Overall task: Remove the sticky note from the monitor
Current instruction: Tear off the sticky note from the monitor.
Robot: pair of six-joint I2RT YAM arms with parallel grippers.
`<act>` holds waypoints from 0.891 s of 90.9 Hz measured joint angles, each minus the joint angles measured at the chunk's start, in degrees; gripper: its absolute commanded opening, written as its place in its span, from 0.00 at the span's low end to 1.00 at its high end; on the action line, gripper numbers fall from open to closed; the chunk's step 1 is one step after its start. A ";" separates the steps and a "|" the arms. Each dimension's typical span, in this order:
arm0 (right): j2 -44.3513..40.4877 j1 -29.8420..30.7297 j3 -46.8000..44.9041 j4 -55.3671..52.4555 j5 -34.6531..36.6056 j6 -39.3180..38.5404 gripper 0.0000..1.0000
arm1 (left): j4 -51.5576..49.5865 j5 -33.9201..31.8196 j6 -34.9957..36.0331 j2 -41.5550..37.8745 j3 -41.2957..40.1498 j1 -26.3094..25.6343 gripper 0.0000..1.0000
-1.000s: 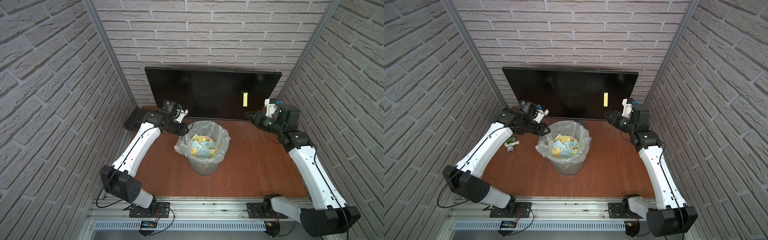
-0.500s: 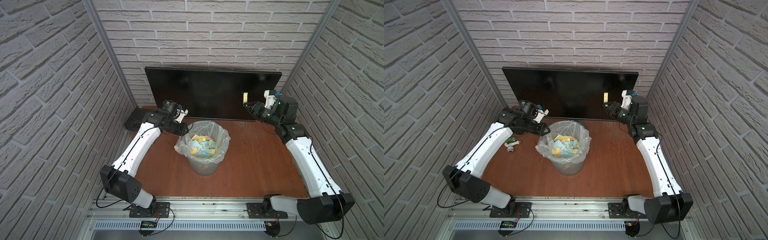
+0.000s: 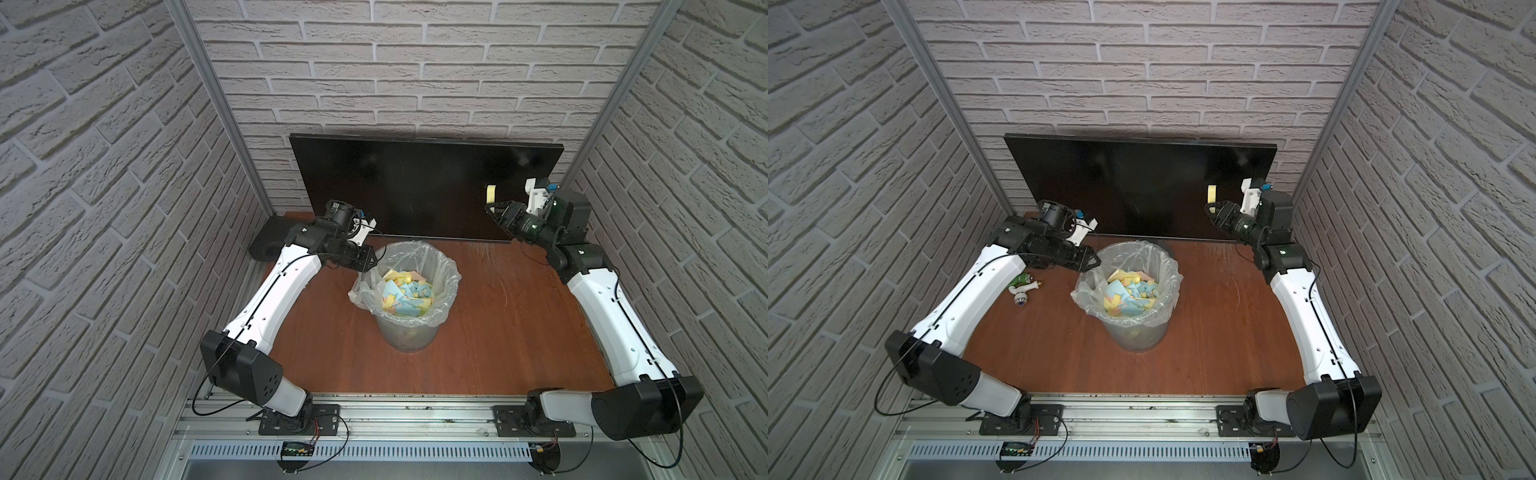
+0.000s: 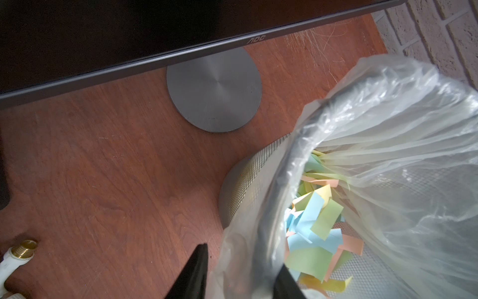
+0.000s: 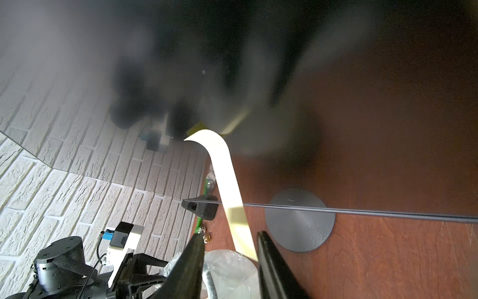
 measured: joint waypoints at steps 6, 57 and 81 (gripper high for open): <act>0.00 0.00 0.31 0.02 -0.13 0.22 0.29 | 0.02 0.02 0.00 0.00 0.00 0.00 0.37; -0.22 0.09 1.22 0.72 -0.81 0.72 0.03 | 0.00 0.04 0.02 0.00 0.00 0.00 0.37; -2.12 0.76 1.22 0.72 -0.81 0.68 0.03 | 0.02 0.02 0.02 0.00 0.00 0.00 0.37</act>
